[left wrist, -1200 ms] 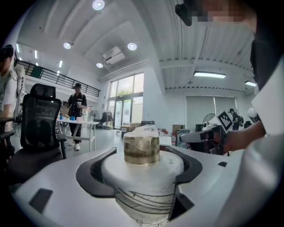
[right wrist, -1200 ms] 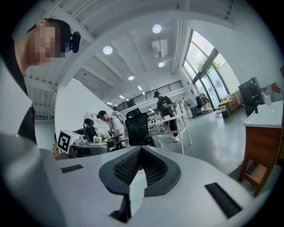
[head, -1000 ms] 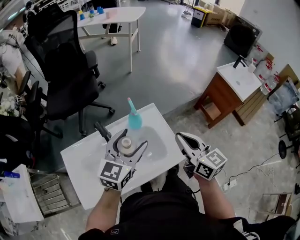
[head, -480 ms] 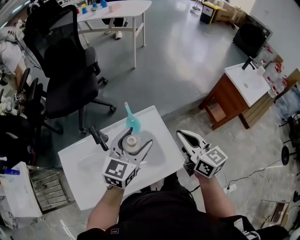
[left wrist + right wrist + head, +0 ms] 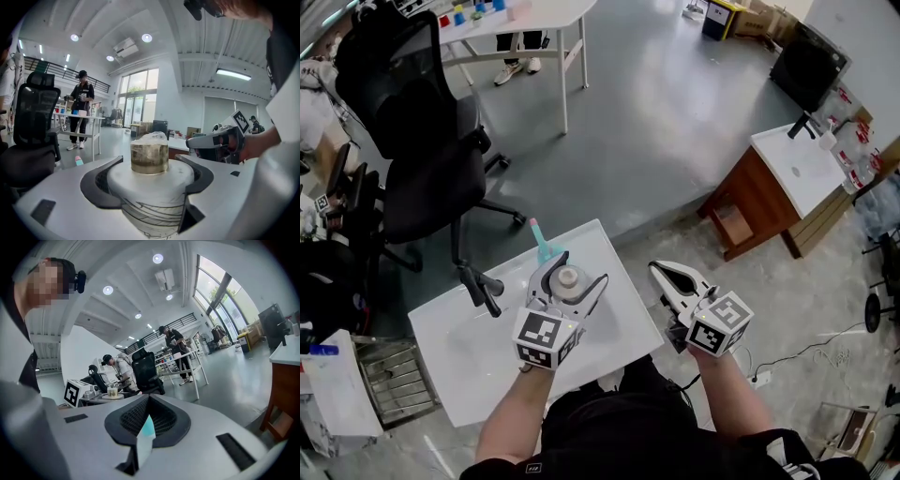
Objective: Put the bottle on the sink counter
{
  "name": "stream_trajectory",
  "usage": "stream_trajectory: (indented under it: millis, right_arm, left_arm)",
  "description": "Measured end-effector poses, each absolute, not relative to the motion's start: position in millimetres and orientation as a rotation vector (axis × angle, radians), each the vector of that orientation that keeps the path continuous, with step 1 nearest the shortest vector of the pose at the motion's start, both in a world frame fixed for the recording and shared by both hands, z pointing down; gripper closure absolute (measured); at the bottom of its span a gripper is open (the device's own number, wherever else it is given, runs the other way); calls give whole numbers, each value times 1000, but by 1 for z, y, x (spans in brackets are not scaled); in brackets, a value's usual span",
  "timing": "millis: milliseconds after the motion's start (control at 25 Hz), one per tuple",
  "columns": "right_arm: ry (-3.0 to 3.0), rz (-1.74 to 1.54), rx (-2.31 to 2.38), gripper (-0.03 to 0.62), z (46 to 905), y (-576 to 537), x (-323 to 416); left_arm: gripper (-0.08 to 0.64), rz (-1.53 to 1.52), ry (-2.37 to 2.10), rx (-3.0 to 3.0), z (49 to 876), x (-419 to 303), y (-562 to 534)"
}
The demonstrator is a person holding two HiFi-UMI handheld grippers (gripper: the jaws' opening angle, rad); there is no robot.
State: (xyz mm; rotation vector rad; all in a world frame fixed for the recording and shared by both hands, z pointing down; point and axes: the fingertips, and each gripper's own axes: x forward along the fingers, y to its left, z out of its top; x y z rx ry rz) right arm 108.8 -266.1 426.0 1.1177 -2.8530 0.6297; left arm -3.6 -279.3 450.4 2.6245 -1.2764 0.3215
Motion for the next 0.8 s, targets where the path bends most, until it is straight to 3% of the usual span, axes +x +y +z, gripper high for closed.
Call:
stream_trajectory:
  millis: [800]
  right_arm:
    - [-2759,734,1039,578,486,-289,121]
  left_arm:
    - [224,423,-1255,2501,564,38,-340]
